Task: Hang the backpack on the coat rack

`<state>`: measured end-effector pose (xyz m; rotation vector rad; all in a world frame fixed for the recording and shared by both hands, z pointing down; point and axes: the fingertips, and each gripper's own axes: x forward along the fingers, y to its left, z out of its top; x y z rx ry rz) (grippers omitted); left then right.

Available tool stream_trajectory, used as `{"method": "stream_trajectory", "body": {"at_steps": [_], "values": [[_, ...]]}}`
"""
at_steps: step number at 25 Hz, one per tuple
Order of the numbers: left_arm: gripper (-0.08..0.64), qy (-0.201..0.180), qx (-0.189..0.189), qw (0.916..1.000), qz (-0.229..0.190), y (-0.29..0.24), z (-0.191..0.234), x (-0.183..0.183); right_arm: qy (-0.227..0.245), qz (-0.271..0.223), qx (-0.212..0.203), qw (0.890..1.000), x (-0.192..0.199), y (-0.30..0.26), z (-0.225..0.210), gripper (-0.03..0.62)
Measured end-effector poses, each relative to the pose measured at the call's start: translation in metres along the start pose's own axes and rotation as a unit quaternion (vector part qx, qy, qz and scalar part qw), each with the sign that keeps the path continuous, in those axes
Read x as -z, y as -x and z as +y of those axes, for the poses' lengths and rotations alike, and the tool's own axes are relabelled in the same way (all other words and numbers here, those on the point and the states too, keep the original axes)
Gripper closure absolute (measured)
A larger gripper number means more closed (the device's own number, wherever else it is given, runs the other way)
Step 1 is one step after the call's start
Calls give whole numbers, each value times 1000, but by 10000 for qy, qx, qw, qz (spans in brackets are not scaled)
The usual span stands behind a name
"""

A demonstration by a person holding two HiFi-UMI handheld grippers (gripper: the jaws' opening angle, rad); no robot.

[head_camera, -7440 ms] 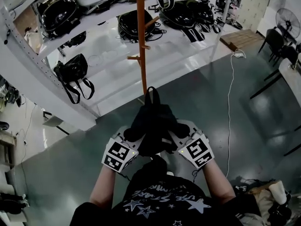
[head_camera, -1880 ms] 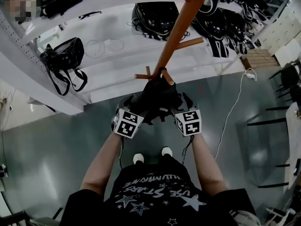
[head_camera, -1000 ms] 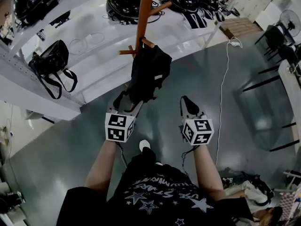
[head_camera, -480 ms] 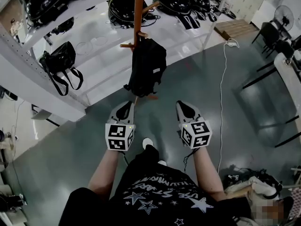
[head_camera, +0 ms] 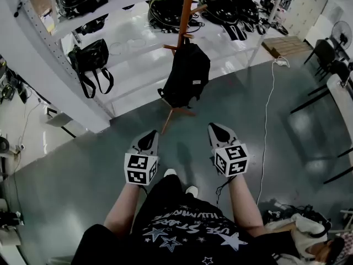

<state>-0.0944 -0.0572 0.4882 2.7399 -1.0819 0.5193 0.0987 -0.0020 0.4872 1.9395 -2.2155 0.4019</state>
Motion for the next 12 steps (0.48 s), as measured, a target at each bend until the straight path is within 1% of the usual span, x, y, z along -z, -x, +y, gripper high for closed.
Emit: {"method": "stream_trajectory", "body": {"at_steps": [4,7,12], "values": [[545,-57,104,9999,-22,16,12,6,46,86,12,10000,7,5,27,581],[545,-130,238,9996,-18,27,23,9,97,97,163,9998,8,9,45,581],[545,-317,459,9984,-35,60,50,3,-46,63,378,9993,-1,11,83,581]]}}
